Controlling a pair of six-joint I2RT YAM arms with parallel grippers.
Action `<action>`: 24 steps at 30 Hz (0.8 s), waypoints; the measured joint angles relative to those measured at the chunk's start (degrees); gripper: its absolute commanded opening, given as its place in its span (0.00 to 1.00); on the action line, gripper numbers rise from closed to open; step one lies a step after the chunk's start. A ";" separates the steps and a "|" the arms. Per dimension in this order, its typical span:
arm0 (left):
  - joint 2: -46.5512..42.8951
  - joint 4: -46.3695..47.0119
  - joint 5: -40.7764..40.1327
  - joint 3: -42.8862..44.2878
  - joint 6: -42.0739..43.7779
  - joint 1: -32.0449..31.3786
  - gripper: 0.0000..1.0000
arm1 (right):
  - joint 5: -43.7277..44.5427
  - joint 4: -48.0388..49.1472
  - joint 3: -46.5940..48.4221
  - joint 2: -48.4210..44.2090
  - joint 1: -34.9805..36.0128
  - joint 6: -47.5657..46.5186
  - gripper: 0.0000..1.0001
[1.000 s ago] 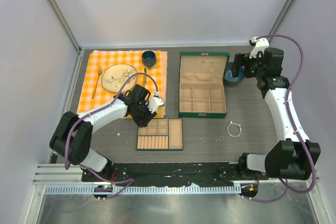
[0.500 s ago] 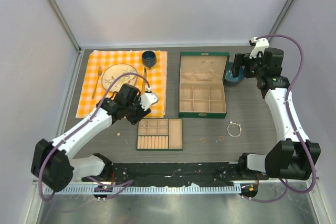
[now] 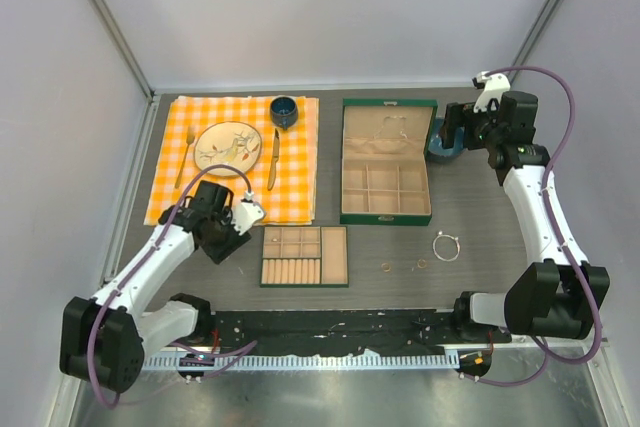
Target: Organize the mixed jewelry
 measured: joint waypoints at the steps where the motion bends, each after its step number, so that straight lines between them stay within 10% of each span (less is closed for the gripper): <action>1: 0.02 0.09 -0.02 -0.39 0.61 0.24 0.51 | 0.00 -0.09 -0.02 0.17 0.00 0.00 1.00; 24: 12.04 5.97 0.92 -2.91 3.26 0.63 0.44 | 0.00 -0.85 0.00 0.33 0.00 -0.04 1.00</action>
